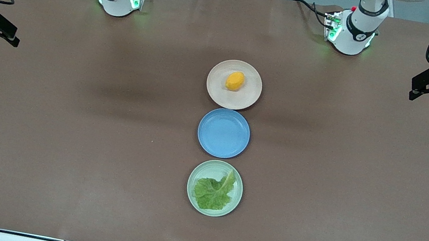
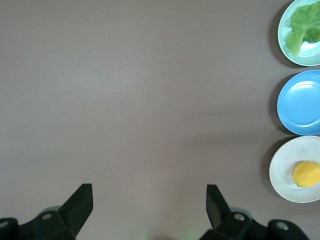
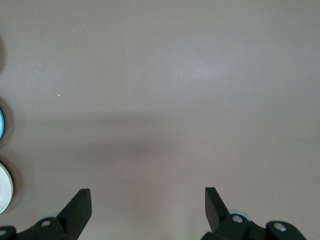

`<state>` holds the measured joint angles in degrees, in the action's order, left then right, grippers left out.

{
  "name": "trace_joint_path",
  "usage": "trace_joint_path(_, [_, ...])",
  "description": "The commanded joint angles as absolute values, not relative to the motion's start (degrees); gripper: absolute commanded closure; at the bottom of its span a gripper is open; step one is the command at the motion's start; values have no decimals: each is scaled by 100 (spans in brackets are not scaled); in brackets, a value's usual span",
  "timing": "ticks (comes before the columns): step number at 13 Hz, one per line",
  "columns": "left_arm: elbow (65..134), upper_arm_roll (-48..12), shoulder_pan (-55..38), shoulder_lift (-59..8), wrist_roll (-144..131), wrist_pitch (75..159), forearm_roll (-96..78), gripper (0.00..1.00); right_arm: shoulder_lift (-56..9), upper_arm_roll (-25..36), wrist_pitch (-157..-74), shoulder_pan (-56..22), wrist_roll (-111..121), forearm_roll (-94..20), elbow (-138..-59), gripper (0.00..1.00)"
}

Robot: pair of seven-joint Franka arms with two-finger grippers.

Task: Pick lemon and lettuce from plates
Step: 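Reach the left gripper toward the lettuce leaf on the green plate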

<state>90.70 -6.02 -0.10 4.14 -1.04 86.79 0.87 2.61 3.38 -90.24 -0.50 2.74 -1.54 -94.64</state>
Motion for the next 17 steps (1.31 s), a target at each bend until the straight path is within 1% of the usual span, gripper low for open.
trace_joint_path(1, [9035,-606,9,387,-97,8675,9,0,536,334,-9158,-35,246,-264,-9773,0])
trace_joint_path(2, [9018,-606,9,326,-97,8684,9,0,588,343,-9193,-35,255,-264,-9817,0])
trace_joint_path(4, [8764,-598,0,81,-53,8684,44,0,694,360,-9307,-35,264,-264,-9966,0])
trace_joint_path(5, [8597,-598,17,-95,-44,8684,53,0,694,360,-9316,-35,264,-264,-9958,0])
trace_joint_path(7, [8272,-598,9,-665,-18,8718,26,0,694,360,-9360,-35,272,-255,-9949,0])
trace_joint_path(8, [8192,-598,-78,-877,-18,8910,52,0,694,360,-9369,-35,281,-255,-9941,0])
trace_joint_path(12, [8191,-659,-394,-1756,-17,10245,79,0,694,360,-9387,-35,316,-167,-9932,0])
trace_joint_path(14, [8191,-659,-754,-2256,-87,10677,62,0,668,360,-9247,-35,273,-167,-9905,0])
trace_joint_path(17, [8183,-659,-1229,-2793,-123,11231,53,0,502,360,-9079,-26,264,-106,-9686,0])
